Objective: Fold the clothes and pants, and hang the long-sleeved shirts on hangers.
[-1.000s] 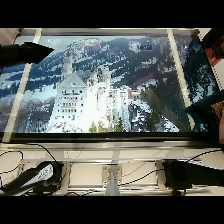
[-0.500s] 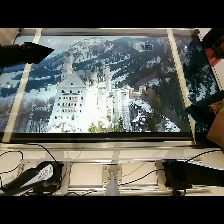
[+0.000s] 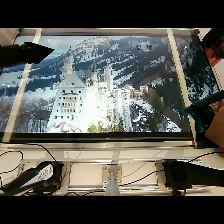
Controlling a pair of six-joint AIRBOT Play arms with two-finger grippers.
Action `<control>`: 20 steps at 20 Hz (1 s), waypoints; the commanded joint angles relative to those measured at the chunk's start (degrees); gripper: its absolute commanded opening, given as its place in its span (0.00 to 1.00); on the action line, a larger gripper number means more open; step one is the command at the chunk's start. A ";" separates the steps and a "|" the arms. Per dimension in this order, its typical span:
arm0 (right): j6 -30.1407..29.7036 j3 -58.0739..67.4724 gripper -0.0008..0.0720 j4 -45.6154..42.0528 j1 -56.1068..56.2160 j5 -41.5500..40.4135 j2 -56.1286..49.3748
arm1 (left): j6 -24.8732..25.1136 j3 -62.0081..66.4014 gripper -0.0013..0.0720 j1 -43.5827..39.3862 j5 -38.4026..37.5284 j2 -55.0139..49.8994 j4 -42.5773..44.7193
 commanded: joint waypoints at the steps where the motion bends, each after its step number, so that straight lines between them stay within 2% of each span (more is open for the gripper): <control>1: 0.42 8.94 0.89 0.31 0.02 1.22 -0.02 | 0.00 0.02 0.08 0.04 0.02 0.00 0.00; 4: 0.26 13.55 0.31 6.86 0.17 -3.02 -0.02 | 0.00 0.02 0.08 0.04 0.02 0.00 0.00; 5: -0.61 14.58 0.17 11.10 0.68 -4.11 -0.02 | 0.00 0.02 0.08 0.04 0.02 0.00 0.00; 6: -3.96 15.58 0.05 15.56 2.10 -4.70 -0.04 | 0.00 0.02 0.08 0.04 0.02 0.00 0.00; 7: -6.05 16.52 0.03 18.47 4.28 -5.18 -0.04 | 0.00 0.02 0.08 0.04 0.02 0.00 0.00; 11: -6.05 21.40 0.03 20.83 18.53 -6.34 -0.09 | 0.00 0.02 0.08 0.04 0.02 0.00 0.00; 14: -7.54 21.64 0.03 20.04 30.21 -2.12 -0.07 | 0.00 0.02 0.08 0.04 0.02 0.00 0.00; 15: -10.62 21.64 0.03 17.84 34.69 0.94 -0.09 | 0.00 0.02 0.08 0.04 0.02 0.00 0.00; 16: -11.28 21.64 0.03 15.39 38.80 2.32 -0.09 | 0.00 0.02 0.08 0.04 0.02 0.00 0.00; 18: -11.30 21.64 0.03 10.19 45.62 2.19 -0.09 | 0.00 0.02 0.08 0.04 0.02 0.00 0.00; 20: -11.37 21.64 0.03 0.87 50.38 1.05 -0.09 | 0.00 0.02 0.08 0.04 0.02 0.00 0.00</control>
